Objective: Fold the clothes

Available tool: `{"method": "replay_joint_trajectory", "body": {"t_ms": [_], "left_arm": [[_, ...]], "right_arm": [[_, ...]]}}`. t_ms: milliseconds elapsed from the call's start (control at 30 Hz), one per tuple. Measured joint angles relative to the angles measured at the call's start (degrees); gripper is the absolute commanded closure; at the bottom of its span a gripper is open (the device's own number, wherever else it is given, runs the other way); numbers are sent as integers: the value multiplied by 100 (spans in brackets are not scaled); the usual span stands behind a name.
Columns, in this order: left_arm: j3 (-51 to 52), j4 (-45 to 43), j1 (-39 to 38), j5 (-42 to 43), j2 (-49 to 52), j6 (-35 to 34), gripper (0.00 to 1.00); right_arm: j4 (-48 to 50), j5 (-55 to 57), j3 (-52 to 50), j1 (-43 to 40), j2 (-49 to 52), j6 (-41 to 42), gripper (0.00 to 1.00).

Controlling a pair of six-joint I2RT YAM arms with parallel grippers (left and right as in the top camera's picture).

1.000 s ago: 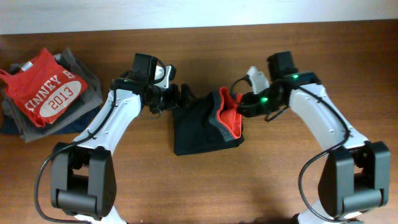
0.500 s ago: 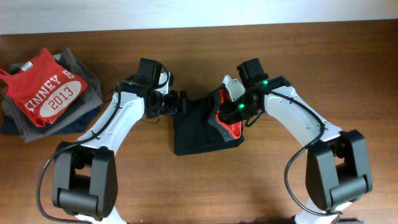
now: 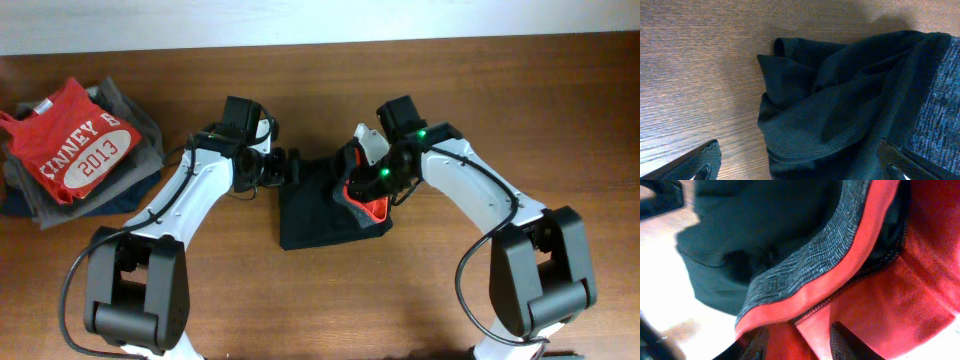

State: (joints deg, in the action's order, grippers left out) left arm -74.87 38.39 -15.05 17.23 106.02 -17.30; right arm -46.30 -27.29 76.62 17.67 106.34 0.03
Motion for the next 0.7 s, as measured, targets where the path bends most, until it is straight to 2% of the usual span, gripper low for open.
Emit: {"method": "replay_joint_trajectory", "body": {"t_ms": [300,700], "left_arm": [[0,-2,0,-15,0,2,1],[0,-4,0,-15,0,2,1]], "right_arm": [[-166,-527,227,-212,0,22,55],[-310,-442,225,140,0,24,56]]}}
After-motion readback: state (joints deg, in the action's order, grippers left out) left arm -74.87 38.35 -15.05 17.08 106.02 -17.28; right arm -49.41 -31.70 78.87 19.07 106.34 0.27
